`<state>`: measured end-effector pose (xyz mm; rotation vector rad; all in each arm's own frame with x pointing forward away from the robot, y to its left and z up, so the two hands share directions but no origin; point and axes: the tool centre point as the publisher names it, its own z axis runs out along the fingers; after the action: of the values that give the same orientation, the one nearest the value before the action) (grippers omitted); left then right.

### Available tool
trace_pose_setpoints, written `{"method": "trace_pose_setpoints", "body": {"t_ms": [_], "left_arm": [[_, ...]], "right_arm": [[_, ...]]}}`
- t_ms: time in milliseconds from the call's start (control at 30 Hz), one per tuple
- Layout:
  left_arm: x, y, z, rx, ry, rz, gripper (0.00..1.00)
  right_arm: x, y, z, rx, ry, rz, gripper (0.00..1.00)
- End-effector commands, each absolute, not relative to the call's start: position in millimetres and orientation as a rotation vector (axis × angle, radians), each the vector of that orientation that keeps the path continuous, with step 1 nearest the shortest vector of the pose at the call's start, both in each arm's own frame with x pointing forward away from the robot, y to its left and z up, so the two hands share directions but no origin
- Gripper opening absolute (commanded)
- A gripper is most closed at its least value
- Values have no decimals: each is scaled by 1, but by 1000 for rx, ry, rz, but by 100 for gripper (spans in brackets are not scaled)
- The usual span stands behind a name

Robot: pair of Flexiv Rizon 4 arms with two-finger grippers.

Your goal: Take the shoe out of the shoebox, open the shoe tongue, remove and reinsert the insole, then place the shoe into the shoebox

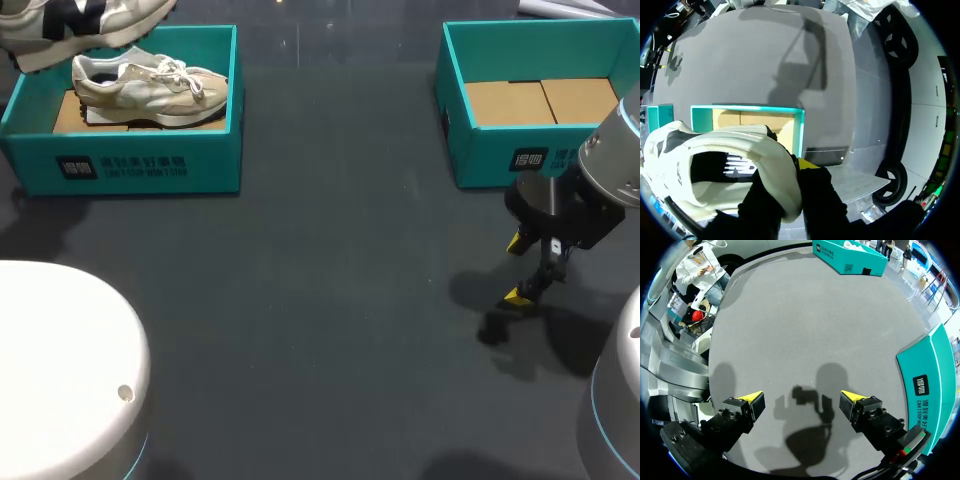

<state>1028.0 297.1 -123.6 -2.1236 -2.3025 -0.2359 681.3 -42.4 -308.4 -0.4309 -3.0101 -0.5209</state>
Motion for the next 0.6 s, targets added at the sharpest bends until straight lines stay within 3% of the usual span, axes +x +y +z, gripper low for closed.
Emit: {"method": "trace_pose_setpoints", "body": {"t_ms": [33, 233, 600], "left_arm": [[1015, 296, -111, -2131, -2305, -260, 0], [1015, 296, -111, -2131, -2305, -260, 0], [923, 254, -105, -2243, -2223, -314, 0]], "right_arm": [[680, -42, -309, -432, -3013, -518, 100], [680, -42, -309, -432, -3013, -518, 100], [680, -42, -309, -432, -3013, -518, 100]]}}
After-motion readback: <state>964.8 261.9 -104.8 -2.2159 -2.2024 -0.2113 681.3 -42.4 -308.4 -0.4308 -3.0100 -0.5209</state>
